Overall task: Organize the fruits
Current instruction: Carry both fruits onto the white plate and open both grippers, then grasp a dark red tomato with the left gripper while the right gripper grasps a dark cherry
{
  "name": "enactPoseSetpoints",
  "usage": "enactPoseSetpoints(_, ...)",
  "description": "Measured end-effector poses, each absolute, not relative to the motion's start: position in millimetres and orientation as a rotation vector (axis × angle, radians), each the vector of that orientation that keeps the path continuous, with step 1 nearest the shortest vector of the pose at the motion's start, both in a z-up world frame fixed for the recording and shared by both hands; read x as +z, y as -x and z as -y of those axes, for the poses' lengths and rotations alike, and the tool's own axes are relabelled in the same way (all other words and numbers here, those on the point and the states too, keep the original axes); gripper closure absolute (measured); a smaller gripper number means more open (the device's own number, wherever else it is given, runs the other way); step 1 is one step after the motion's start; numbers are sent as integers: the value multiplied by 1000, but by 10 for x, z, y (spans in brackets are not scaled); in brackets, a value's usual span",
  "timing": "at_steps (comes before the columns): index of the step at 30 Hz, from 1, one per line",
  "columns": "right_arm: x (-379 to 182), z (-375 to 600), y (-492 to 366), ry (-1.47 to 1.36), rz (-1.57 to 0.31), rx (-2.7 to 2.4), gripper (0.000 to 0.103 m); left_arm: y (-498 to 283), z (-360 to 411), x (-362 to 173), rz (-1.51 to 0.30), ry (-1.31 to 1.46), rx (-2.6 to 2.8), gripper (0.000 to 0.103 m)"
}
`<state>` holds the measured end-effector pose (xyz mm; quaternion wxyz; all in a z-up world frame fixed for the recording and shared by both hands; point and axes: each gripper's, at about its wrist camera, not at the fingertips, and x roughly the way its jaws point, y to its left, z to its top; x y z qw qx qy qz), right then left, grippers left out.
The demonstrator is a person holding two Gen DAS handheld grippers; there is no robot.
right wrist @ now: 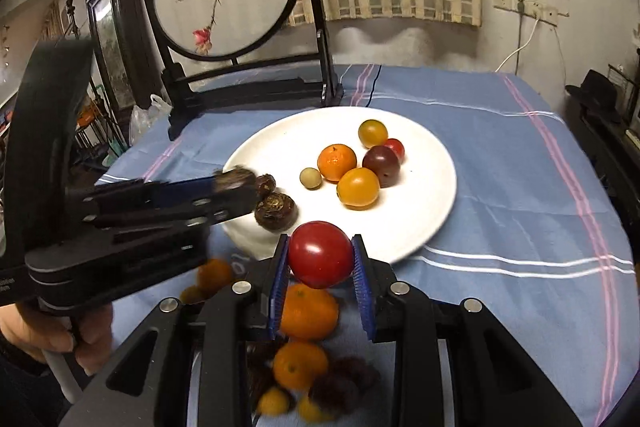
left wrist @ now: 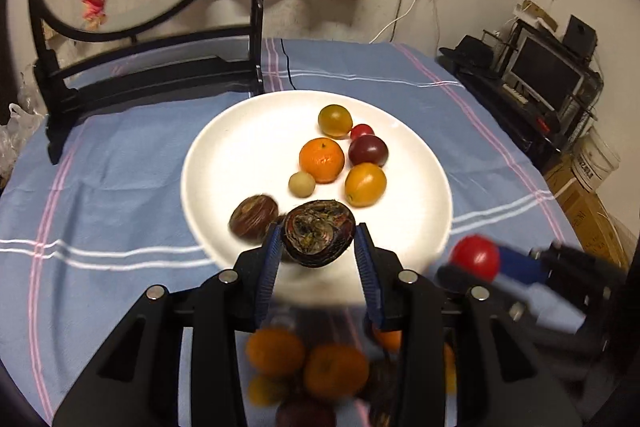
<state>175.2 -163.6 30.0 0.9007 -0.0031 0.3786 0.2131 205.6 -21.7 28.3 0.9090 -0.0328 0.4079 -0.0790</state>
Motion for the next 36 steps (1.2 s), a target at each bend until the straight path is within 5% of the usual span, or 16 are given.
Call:
enactPoseSetpoints(6, 128, 1656, -1972, -25, -812, 433, 71, -2352, 270, 85, -890, 82, -140, 66)
enactPoseSetpoints(9, 77, 1716, -1987, -52, -812, 445, 57, -2352, 234, 74, -886, 111, -116, 51)
enactPoseSetpoints(11, 77, 1737, -1958, -42, -814, 448, 57, -2283, 224, 110, -866, 111, -121, 50)
enactPoseSetpoints(19, 149, 1912, -1723, -73, -786, 426, 48, -1834, -118, 128, -827, 139, -20, 20)
enactPoseSetpoints(36, -37, 2205, -892, -126, -821, 444, 46, -1162, -613, -18, -822, 112, 20, 14)
